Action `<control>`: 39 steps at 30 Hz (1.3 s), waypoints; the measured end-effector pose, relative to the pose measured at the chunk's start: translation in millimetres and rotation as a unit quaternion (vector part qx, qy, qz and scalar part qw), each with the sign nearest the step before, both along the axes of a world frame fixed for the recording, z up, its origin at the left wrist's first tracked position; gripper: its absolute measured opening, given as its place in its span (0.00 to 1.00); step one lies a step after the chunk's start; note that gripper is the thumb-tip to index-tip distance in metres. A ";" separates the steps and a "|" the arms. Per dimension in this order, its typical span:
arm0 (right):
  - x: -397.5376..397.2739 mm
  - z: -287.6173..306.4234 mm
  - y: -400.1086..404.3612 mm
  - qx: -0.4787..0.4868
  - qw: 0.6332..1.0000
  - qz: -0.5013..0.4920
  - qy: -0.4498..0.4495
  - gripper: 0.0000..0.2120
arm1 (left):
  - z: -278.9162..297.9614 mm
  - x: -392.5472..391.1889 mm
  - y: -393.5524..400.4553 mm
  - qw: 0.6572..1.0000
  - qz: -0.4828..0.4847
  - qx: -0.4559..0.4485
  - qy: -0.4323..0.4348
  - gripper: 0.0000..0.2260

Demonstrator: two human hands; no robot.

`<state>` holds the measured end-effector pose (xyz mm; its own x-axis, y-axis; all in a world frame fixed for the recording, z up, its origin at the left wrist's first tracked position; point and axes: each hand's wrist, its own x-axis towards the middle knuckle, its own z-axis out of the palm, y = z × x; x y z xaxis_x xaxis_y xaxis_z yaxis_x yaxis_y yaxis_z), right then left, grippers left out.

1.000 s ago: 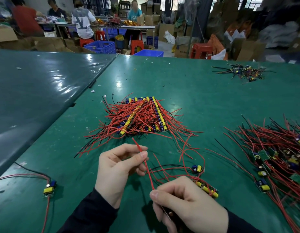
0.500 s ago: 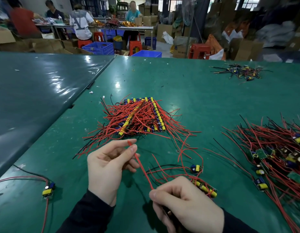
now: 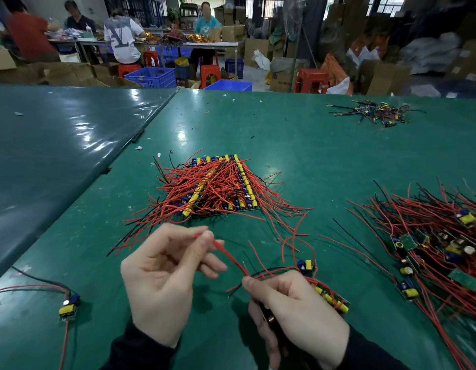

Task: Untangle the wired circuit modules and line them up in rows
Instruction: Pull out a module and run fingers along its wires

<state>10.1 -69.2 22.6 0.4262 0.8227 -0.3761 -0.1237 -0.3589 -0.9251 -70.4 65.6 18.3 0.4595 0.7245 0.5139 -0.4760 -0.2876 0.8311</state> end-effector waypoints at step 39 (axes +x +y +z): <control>8.7 10.6 -4.7 0.192 0.980 -0.018 -0.051 0.06 | 2.5 8.2 21.0 0.876 -0.240 -0.375 0.185 0.22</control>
<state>18.8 -73.8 33.2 0.4775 0.8786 0.0049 -0.0297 0.0217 -0.9993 -62.2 86.6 20.8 0.8384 0.4719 -0.2726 -0.0502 0.5649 0.8236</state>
